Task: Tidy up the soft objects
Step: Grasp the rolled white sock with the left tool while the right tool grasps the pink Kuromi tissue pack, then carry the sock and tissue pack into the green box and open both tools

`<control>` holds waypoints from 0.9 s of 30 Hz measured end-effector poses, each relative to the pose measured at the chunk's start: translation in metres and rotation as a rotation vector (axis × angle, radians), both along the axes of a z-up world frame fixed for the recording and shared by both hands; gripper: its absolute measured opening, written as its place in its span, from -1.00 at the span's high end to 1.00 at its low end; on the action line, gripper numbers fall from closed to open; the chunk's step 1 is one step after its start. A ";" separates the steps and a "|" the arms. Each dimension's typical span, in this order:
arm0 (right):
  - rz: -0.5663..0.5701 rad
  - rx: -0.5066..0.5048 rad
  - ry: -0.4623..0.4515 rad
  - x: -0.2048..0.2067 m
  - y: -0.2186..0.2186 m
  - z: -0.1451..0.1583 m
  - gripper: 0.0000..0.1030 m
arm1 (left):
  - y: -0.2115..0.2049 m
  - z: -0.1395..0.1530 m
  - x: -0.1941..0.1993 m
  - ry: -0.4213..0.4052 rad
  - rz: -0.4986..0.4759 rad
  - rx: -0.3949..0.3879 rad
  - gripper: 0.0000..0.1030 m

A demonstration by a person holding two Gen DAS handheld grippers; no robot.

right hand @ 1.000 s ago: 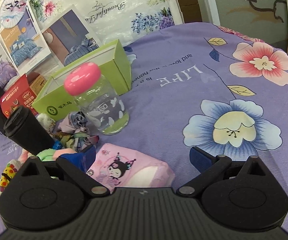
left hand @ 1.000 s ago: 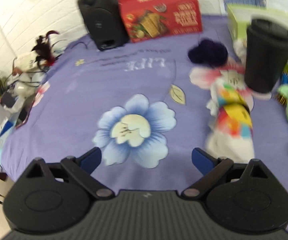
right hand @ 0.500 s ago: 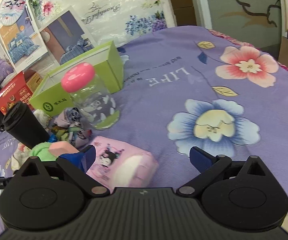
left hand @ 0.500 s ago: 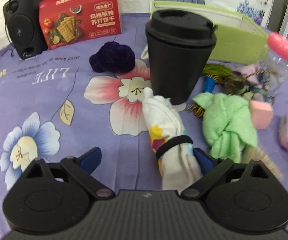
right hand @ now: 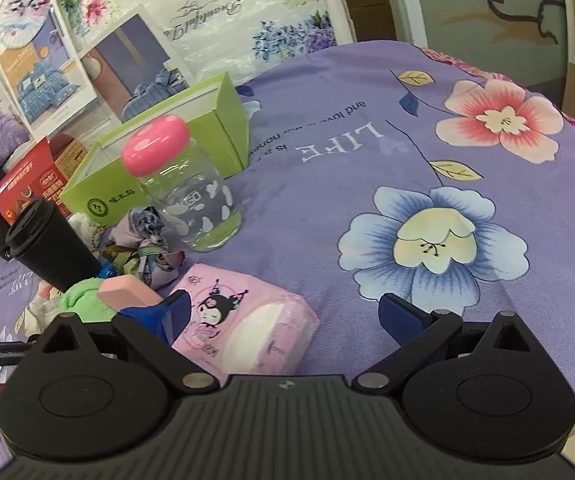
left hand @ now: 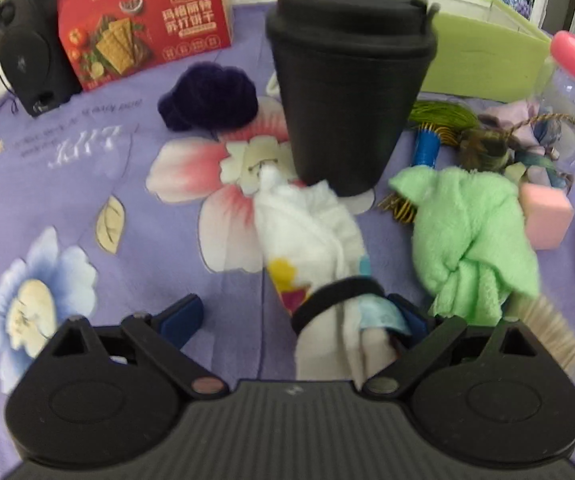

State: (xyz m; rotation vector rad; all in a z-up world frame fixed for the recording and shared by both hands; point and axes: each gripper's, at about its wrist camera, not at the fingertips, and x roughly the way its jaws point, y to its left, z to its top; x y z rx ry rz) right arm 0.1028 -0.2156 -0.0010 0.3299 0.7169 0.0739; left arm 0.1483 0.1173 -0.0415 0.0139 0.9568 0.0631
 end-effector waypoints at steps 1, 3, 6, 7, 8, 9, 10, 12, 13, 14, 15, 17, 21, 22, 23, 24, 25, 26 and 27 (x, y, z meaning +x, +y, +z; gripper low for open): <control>0.020 -0.009 -0.005 0.000 0.002 0.001 -0.70 | 0.004 0.001 -0.003 -0.002 0.009 0.008 -0.87; 0.104 -0.021 -0.012 0.001 0.008 0.003 -0.70 | 0.016 0.003 -0.011 -0.012 0.027 0.023 -0.87; 0.389 -0.082 -0.056 0.005 0.025 0.006 -0.70 | 0.034 0.002 -0.016 -0.002 0.036 -0.043 -0.87; 0.483 -0.133 -0.063 0.009 0.031 0.006 -0.70 | 0.033 0.003 -0.016 0.000 0.037 -0.039 -0.87; 0.573 -0.196 -0.055 0.014 0.038 0.006 -0.70 | 0.030 0.004 -0.016 0.004 0.034 -0.022 -0.87; 0.637 -0.245 -0.050 0.019 0.043 0.006 -0.70 | 0.026 0.004 -0.015 0.005 0.029 0.002 -0.87; 0.682 -0.311 -0.041 0.026 0.048 0.006 -0.70 | 0.021 0.003 -0.014 0.005 0.028 0.023 -0.87; 0.731 -0.408 -0.054 0.035 0.051 0.009 -0.70 | 0.017 0.002 -0.015 -0.001 0.033 0.041 -0.87; 0.758 -0.418 -0.054 0.039 0.049 0.010 -0.70 | 0.016 0.002 -0.015 -0.001 0.036 0.042 -0.87; 0.787 -0.424 -0.039 0.044 0.049 0.009 -0.70 | 0.017 0.002 -0.013 0.002 0.039 0.039 -0.87; 0.830 -0.414 -0.013 0.049 0.048 0.007 -0.70 | 0.018 0.002 -0.012 0.006 0.040 0.030 -0.87; 0.895 -0.406 0.037 0.057 0.052 -0.003 -0.70 | 0.023 0.001 -0.011 0.014 0.037 0.008 -0.87; 0.945 -0.403 0.116 0.067 0.065 -0.029 -0.77 | 0.025 0.000 -0.010 0.009 0.002 0.004 -0.87; 0.920 -0.363 0.111 0.071 0.061 -0.029 -0.77 | 0.024 0.000 -0.009 0.009 -0.010 0.011 -0.87; 0.913 -0.352 0.103 0.071 0.059 -0.030 -0.77 | 0.023 0.000 -0.007 0.013 -0.018 0.015 -0.87; 0.926 -0.369 0.096 0.069 0.060 -0.030 -0.77 | 0.023 0.000 -0.005 0.023 -0.020 0.017 -0.87; 0.924 -0.380 0.095 0.067 0.061 -0.029 -0.77 | 0.023 0.000 -0.003 0.031 -0.022 0.017 -0.87; 0.913 -0.385 0.097 0.066 0.063 -0.029 -0.77 | 0.022 0.000 -0.002 0.036 -0.026 0.018 -0.88; 0.900 -0.392 0.097 0.064 0.064 -0.029 -0.77 | 0.021 0.000 -0.001 0.039 -0.031 0.022 -0.88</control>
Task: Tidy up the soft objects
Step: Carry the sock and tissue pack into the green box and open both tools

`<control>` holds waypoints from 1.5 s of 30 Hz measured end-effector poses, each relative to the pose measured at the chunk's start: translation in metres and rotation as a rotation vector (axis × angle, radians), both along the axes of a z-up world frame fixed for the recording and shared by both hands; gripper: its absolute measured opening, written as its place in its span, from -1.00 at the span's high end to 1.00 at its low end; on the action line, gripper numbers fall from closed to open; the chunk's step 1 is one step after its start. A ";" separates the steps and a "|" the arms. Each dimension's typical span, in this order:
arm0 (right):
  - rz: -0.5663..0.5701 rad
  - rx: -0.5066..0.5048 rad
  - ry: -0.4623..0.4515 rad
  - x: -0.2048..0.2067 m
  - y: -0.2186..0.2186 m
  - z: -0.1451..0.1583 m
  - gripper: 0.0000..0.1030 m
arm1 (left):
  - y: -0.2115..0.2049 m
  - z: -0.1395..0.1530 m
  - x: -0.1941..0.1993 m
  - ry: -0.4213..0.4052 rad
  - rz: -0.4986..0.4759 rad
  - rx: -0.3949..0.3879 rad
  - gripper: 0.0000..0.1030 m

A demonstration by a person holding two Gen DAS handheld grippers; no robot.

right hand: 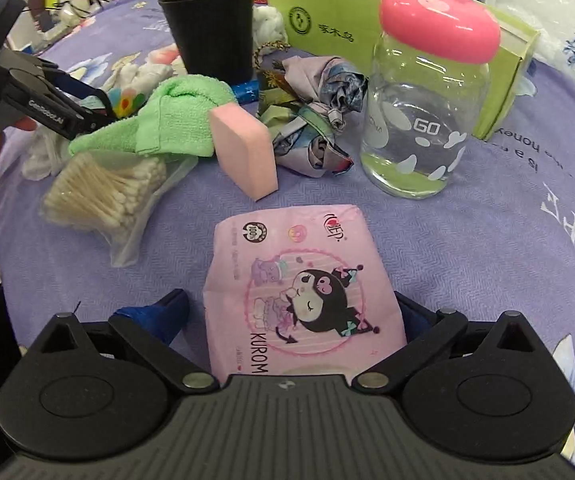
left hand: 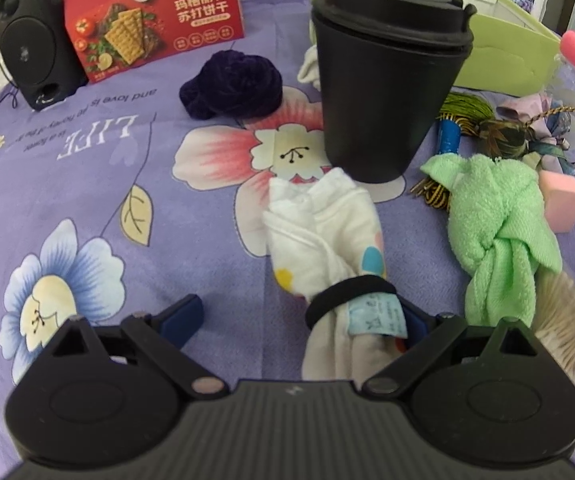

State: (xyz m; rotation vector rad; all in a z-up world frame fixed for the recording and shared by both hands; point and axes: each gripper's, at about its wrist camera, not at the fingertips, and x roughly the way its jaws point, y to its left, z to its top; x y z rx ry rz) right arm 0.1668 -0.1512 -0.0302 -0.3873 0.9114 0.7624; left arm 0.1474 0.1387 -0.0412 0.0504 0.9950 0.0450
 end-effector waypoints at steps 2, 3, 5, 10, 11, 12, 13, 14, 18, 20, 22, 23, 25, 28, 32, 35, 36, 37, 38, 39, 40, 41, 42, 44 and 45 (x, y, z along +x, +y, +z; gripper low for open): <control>-0.024 -0.003 -0.005 -0.003 0.003 0.000 -0.77 | -0.001 0.000 0.000 -0.003 -0.011 0.004 -0.88; -0.032 -0.002 -0.011 -0.003 0.004 -0.001 -0.77 | -0.002 0.000 -0.001 -0.007 -0.008 0.002 -0.88; -0.036 0.008 -0.023 -0.003 0.001 -0.002 -0.77 | -0.004 0.001 -0.003 -0.011 -0.013 0.010 -0.87; -0.063 0.039 -0.032 -0.003 -0.008 -0.002 -0.74 | -0.017 0.011 -0.013 -0.014 -0.123 -0.024 0.04; -0.075 0.037 -0.036 -0.004 -0.007 -0.002 -0.73 | -0.020 0.012 -0.014 -0.013 -0.134 -0.018 0.18; -0.086 0.036 -0.040 -0.005 -0.007 -0.002 -0.72 | -0.020 0.012 -0.016 -0.012 -0.138 -0.016 0.25; -0.099 0.038 -0.041 -0.006 -0.007 -0.002 -0.68 | -0.020 0.014 -0.019 -0.014 -0.140 -0.016 0.37; -0.118 0.044 -0.040 -0.007 -0.007 -0.001 -0.60 | -0.019 0.015 -0.021 -0.018 -0.135 -0.025 0.42; -0.163 0.082 -0.063 -0.018 -0.012 0.008 0.03 | -0.008 0.023 -0.033 -0.033 -0.117 -0.099 0.45; -0.187 0.118 -0.049 -0.024 -0.018 0.012 0.07 | -0.003 0.030 -0.041 -0.054 -0.100 -0.119 0.45; -0.195 0.145 -0.047 -0.034 -0.023 0.017 0.08 | 0.002 0.042 -0.048 -0.084 -0.068 -0.113 0.45; -0.204 0.162 -0.053 -0.038 -0.026 0.021 0.08 | 0.007 0.051 -0.051 -0.106 -0.056 -0.122 0.45; -0.214 0.218 -0.072 -0.047 -0.031 0.039 0.08 | 0.013 0.075 -0.053 -0.151 -0.044 -0.132 0.45; -0.198 0.275 -0.150 -0.052 -0.035 0.081 0.07 | 0.016 0.117 -0.038 -0.242 -0.064 -0.135 0.45; -0.190 0.337 -0.271 -0.010 -0.028 0.143 0.06 | 0.006 0.163 0.018 -0.333 -0.120 -0.144 0.45; -0.214 0.345 -0.318 0.050 -0.012 0.170 0.06 | -0.005 0.183 0.078 -0.340 -0.148 -0.170 0.45; -0.222 0.342 -0.317 0.072 -0.005 0.174 0.05 | -0.008 0.186 0.098 -0.332 -0.157 -0.179 0.45; -0.233 0.333 -0.312 0.094 0.003 0.175 0.05 | -0.011 0.187 0.118 -0.322 -0.154 -0.187 0.45; -0.237 0.319 -0.300 0.114 0.009 0.174 0.05 | -0.014 0.186 0.138 -0.310 -0.151 -0.191 0.45; -0.235 0.307 -0.289 0.133 0.016 0.170 0.05 | -0.017 0.184 0.156 -0.297 -0.157 -0.194 0.45; -0.238 0.293 -0.275 0.151 0.020 0.167 0.05 | -0.019 0.180 0.173 -0.282 -0.160 -0.197 0.45; -0.240 0.278 -0.259 0.167 0.026 0.162 0.05 | -0.022 0.176 0.189 -0.267 -0.156 -0.195 0.45; -0.240 0.271 -0.242 0.181 0.029 0.156 0.05 | -0.024 0.170 0.203 -0.251 -0.152 -0.190 0.45; -0.242 0.258 -0.207 0.202 0.035 0.144 0.00 | -0.028 0.156 0.227 -0.211 -0.150 -0.199 0.44; -0.231 0.246 -0.188 0.210 0.038 0.137 0.00 | -0.030 0.148 0.237 -0.187 -0.148 -0.203 0.40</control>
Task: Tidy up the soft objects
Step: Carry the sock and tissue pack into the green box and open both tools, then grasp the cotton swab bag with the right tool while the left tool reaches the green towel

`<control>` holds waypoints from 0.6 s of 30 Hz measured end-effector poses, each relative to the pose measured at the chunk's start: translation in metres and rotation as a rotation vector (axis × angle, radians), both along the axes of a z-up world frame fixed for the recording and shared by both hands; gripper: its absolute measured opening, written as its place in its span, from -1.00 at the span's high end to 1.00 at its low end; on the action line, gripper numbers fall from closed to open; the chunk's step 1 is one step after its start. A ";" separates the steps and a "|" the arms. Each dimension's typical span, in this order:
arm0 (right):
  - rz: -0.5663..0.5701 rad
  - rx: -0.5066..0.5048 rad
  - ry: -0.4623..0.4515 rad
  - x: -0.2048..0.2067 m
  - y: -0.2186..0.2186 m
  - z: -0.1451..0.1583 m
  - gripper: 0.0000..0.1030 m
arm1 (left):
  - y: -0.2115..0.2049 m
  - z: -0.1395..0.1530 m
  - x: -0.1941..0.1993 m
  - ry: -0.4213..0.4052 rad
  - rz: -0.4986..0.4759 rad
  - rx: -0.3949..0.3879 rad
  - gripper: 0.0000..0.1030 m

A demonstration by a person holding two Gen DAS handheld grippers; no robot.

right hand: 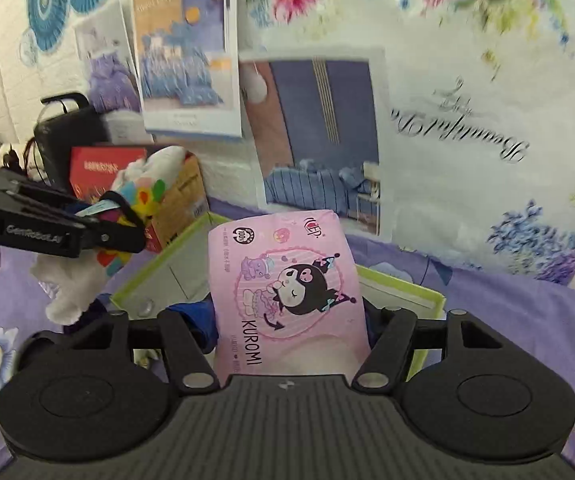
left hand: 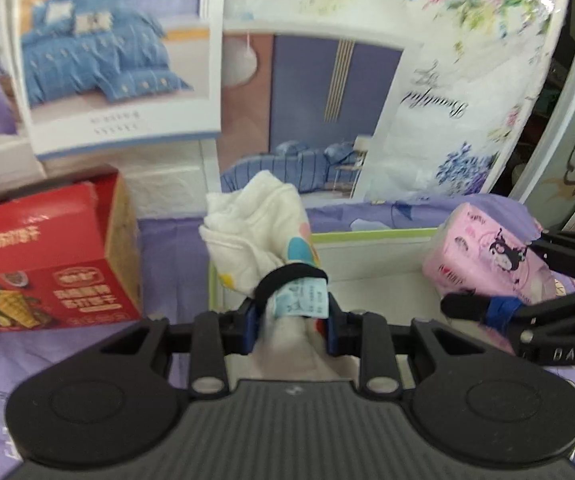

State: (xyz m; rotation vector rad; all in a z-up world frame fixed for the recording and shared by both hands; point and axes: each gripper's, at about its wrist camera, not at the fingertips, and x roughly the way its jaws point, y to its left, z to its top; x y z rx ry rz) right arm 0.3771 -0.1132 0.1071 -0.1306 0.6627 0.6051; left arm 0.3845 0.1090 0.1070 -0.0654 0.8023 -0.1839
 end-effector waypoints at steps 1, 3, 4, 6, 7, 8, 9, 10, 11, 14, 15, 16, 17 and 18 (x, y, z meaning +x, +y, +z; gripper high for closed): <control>0.005 -0.011 0.017 0.006 0.002 -0.006 -0.02 | -0.001 -0.007 0.010 0.024 0.007 -0.003 0.23; -0.005 -0.023 0.051 0.017 0.004 -0.017 -0.04 | 0.000 -0.018 0.023 0.053 0.028 0.002 -0.24; -0.025 -0.025 0.061 0.021 0.005 -0.021 -0.05 | 0.001 -0.021 0.026 0.053 0.037 0.002 -0.23; -0.046 -0.057 0.060 0.025 0.006 -0.026 -0.09 | 0.005 -0.023 0.028 0.062 0.044 -0.014 -0.23; -0.043 -0.063 0.050 0.026 0.006 -0.027 -0.12 | 0.008 -0.022 0.027 0.061 0.047 -0.016 -0.23; -0.049 -0.057 0.042 0.026 0.004 -0.026 -0.13 | 0.010 -0.022 0.026 0.053 0.053 -0.013 -0.23; -0.057 -0.036 0.034 0.026 0.001 -0.025 -0.14 | 0.013 -0.020 0.023 0.046 0.060 -0.012 -0.23; -0.062 -0.014 0.032 0.026 -0.002 -0.023 -0.16 | 0.015 -0.019 0.021 0.045 0.066 -0.014 -0.23; -0.075 0.008 0.022 0.027 -0.005 -0.020 -0.18 | 0.017 -0.017 0.020 0.045 0.073 -0.017 -0.23; -0.086 0.016 0.003 0.024 -0.008 -0.012 -0.21 | 0.023 -0.010 0.011 0.038 0.081 -0.023 -0.23; -0.090 0.013 0.000 0.021 -0.010 -0.009 -0.22 | 0.023 -0.005 0.004 0.027 0.089 -0.018 -0.23; -0.093 0.014 -0.001 0.017 -0.012 -0.006 -0.23 | 0.023 -0.001 -0.004 0.012 0.092 -0.011 -0.23; -0.096 0.021 0.000 0.011 -0.015 -0.003 -0.24 | 0.023 0.004 -0.014 -0.003 0.092 0.001 -0.24; -0.103 0.036 -0.004 0.003 -0.019 0.000 -0.25 | 0.022 0.009 -0.024 -0.017 0.093 0.013 -0.24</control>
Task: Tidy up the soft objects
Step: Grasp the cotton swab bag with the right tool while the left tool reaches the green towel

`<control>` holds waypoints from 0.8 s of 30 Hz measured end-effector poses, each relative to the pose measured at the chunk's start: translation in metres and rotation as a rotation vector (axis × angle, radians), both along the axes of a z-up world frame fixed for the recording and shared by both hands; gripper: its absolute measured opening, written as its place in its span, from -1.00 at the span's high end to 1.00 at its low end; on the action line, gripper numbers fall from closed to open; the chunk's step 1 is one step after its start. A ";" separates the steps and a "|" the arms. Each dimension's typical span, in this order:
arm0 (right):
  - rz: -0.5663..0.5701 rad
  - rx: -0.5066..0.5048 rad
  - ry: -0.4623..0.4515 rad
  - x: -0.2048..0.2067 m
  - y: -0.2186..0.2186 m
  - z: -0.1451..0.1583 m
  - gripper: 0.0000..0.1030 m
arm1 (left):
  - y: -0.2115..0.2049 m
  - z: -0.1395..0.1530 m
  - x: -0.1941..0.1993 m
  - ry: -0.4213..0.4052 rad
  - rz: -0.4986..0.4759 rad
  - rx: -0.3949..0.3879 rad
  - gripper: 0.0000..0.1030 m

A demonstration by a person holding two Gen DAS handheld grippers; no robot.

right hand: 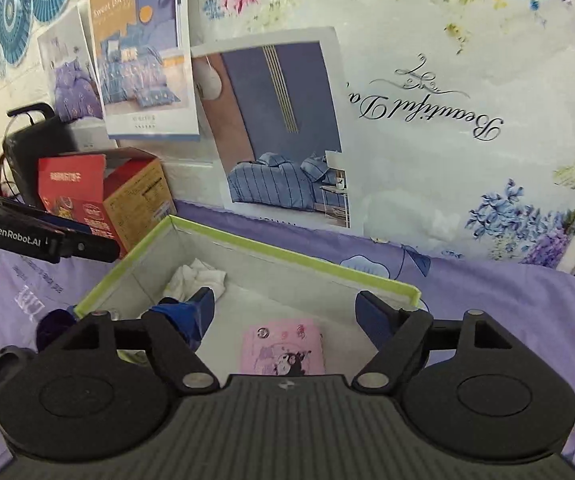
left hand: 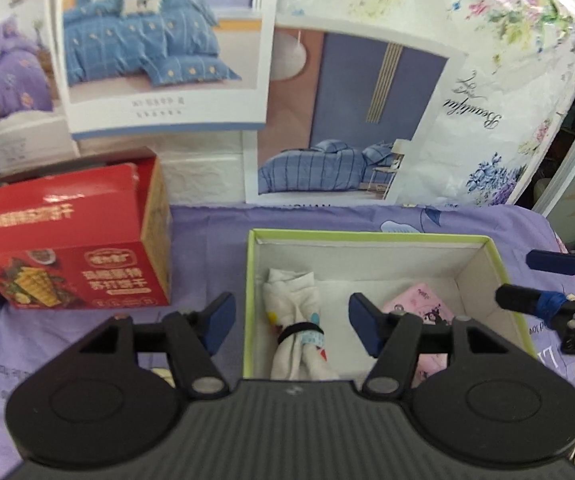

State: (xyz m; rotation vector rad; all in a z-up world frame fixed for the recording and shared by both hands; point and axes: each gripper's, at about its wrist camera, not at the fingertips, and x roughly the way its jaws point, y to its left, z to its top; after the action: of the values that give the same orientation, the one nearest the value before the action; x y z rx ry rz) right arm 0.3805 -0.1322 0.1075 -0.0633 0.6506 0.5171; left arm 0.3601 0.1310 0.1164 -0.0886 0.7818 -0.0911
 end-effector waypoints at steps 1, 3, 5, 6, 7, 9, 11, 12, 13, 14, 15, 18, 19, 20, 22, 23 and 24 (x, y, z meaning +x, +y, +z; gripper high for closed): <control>-0.006 0.018 -0.005 -0.009 -0.005 0.004 -0.26 | 0.000 0.005 -0.013 -0.017 0.000 0.009 -0.25; -0.009 0.061 -0.026 -0.036 -0.015 0.013 -0.27 | 0.000 0.014 -0.044 -0.054 -0.006 0.019 -0.27; -0.013 0.095 -0.055 -0.068 -0.022 0.020 -0.29 | 0.001 0.017 -0.077 -0.080 -0.006 0.032 -0.28; -0.011 0.110 -0.066 -0.085 -0.024 0.021 -0.29 | 0.002 0.018 -0.094 -0.089 -0.005 0.043 -0.28; -0.008 0.124 -0.075 -0.104 -0.027 0.023 -0.30 | 0.003 0.016 -0.111 -0.096 -0.002 0.047 -0.28; -0.004 0.151 -0.094 -0.142 -0.029 0.021 -0.31 | 0.008 0.009 -0.145 -0.102 -0.002 0.043 -0.29; 0.002 0.164 -0.092 -0.177 -0.027 0.012 -0.33 | 0.014 -0.004 -0.177 -0.084 0.016 0.038 -0.29; -0.006 0.162 -0.087 -0.191 -0.025 0.005 -0.33 | 0.016 -0.013 -0.191 -0.076 0.023 0.036 -0.29; -0.022 0.163 -0.082 -0.208 -0.021 -0.004 -0.34 | 0.018 -0.024 -0.204 -0.061 0.032 0.034 -0.29; -0.033 0.162 -0.069 -0.222 -0.016 -0.015 -0.34 | 0.020 -0.035 -0.216 -0.042 0.044 0.032 -0.29; -0.039 0.159 -0.048 -0.233 -0.009 -0.028 -0.34 | 0.023 -0.048 -0.228 -0.023 0.053 0.026 -0.29; -0.052 0.167 0.001 -0.268 0.016 -0.065 -0.35 | 0.032 -0.082 -0.256 0.053 0.089 -0.010 -0.29; -0.034 0.161 0.019 -0.278 0.027 -0.076 -0.35 | 0.036 -0.090 -0.264 0.077 0.098 -0.030 -0.29; -0.019 0.146 0.019 -0.287 0.039 -0.084 -0.35 | 0.039 -0.097 -0.271 0.096 0.105 -0.045 -0.29; -0.003 0.091 -0.027 -0.306 0.062 -0.097 -0.35 | 0.046 -0.107 -0.280 0.119 0.121 -0.067 -0.29; 0.008 0.047 -0.059 -0.311 0.073 -0.101 -0.36 | 0.047 -0.109 -0.283 0.129 0.126 -0.069 -0.29; 0.026 -0.010 -0.080 -0.314 0.084 -0.106 -0.36 | 0.047 -0.109 -0.284 0.131 0.130 -0.066 -0.29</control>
State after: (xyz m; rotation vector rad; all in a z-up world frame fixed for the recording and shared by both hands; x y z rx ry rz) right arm 0.0667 -0.0486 0.0018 -0.1018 0.5747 0.5334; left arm 0.0760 0.1783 0.0070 -0.2092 0.9021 0.0120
